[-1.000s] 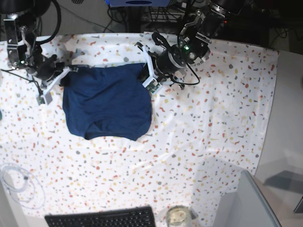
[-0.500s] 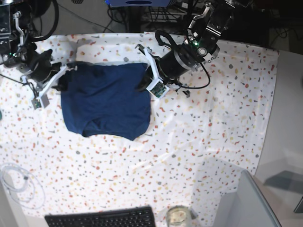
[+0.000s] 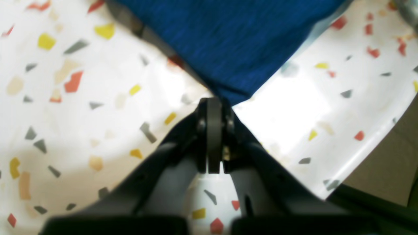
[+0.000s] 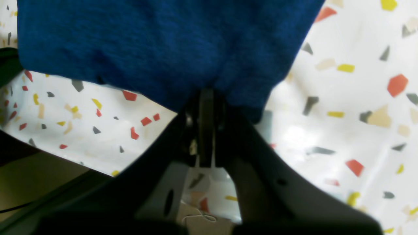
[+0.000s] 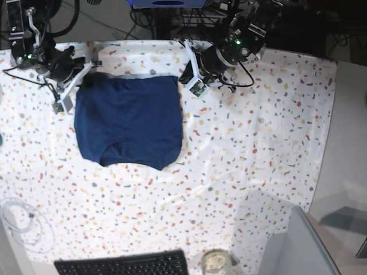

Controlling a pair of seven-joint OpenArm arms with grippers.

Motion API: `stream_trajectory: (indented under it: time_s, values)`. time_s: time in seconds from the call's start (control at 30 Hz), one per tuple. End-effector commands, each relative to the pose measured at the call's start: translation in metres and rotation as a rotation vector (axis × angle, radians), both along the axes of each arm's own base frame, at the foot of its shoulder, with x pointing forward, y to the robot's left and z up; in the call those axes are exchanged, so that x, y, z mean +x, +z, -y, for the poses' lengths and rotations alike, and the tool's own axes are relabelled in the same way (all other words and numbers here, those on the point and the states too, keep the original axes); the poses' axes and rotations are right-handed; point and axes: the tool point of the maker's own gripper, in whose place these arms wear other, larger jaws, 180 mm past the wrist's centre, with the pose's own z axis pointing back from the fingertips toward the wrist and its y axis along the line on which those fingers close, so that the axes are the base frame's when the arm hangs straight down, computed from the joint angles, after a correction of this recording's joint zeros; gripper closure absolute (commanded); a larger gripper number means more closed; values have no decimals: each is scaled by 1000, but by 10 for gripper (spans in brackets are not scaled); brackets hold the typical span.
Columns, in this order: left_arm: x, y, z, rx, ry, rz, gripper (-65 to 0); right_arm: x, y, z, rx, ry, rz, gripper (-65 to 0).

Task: Layout the t-shirt on the table in an organized manner, then fold the t-shirt properly
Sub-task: 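Grasp the shirt's collar-side corners with both grippers and pull them apart to square it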

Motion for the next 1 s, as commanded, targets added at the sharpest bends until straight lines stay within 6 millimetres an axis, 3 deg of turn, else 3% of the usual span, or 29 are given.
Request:
stream_trajectory:
  time_s: [0.0, 0.1, 0.17, 0.33, 0.47, 0.6, 0.77, 0.87, 0.97]
  values:
    - [8, 9, 2, -25, 2, 35, 0, 5, 6, 2, 2, 2, 28, 0]
    - [9, 9, -3, -14, -1, 41, 0, 4, 6, 2, 2, 2, 25, 0]
    - [15, 20, -3, -25, -5, 69, 0, 6, 8, 8, -14, 9, 31, 0]
    - [22, 66, 20, -106, -20, 173, 0, 19, 39, -1, -19, 55, 122, 0]
    - [32, 77, 50, -173, -3, 187, 0, 32, 42, -20, 11, 74, 112, 0]
    - [35, 46, 55, -154, 15, 112, 0, 28, 21, -34, 29, 108, 50, 0]
    - [20, 7, 26, -66, 17, 25, 0, 2, -9, -31, 35, 91, -27, 0]
    - [14, -2, 6, -24, 9, 9, 0, -3, -11, -22, 17, 96, -26, 0]
    - [15, 1, 1, -20, 14, 19, 0, -7, -11, -19, 11, 93, -29, 0]
